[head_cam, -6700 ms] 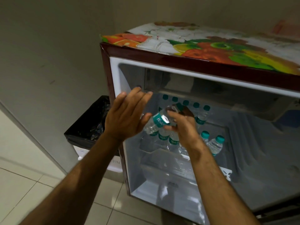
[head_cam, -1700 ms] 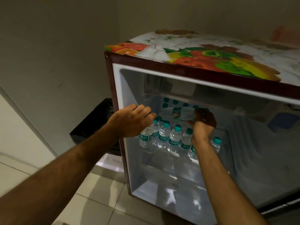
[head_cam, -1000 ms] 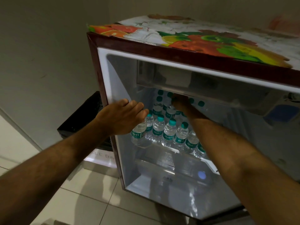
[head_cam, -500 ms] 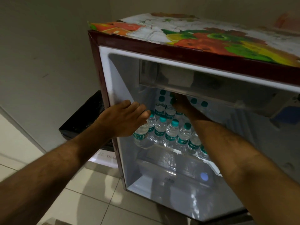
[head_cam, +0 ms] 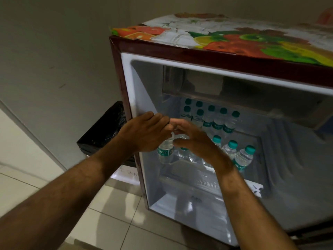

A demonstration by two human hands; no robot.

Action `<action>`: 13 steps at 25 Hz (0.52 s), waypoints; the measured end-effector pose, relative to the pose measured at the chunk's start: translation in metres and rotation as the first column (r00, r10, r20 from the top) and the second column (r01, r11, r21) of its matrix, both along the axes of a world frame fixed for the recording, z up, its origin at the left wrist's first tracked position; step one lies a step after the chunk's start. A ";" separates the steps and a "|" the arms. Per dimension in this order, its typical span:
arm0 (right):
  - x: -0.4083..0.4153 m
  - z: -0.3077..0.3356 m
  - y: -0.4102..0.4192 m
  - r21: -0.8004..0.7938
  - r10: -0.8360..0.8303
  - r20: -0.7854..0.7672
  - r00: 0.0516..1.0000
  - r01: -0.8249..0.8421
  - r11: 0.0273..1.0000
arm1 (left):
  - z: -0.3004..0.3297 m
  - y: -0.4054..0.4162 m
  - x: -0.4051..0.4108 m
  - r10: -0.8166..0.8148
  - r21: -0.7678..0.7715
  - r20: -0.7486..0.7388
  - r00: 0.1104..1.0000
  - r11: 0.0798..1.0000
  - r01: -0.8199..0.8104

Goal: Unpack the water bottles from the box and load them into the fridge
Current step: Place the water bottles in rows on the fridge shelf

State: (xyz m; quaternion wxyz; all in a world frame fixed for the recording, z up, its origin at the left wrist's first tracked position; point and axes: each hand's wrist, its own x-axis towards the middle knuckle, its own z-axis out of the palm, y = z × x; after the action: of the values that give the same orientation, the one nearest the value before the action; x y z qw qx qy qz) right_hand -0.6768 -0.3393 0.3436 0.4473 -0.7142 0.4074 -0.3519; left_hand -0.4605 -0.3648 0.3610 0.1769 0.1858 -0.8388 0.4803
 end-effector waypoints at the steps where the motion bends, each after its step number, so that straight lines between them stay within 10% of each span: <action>1: 0.006 -0.003 0.004 -0.021 0.015 -0.019 1.000 -0.015 1.000 | 0.000 0.000 0.000 -0.012 0.007 -0.004 1.000 1.000 0.012; 7: 0.010 0.002 0.007 -0.021 -0.074 0.015 0.997 0.075 0.997 | -0.002 0.002 -0.001 -0.040 -0.047 -0.084 0.996 0.998 0.036; 13: -0.024 0.003 -0.006 0.405 -0.416 0.376 0.828 0.257 0.877 | -0.005 0.006 -0.007 -0.087 -0.054 -0.335 0.938 0.996 0.073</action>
State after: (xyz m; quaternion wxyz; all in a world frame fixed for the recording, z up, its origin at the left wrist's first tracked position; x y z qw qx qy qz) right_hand -0.7009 -0.3450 0.3464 0.5747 -0.4404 0.4674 -0.5073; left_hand -0.4677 -0.3590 0.3563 0.3411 0.2272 -0.7930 0.4508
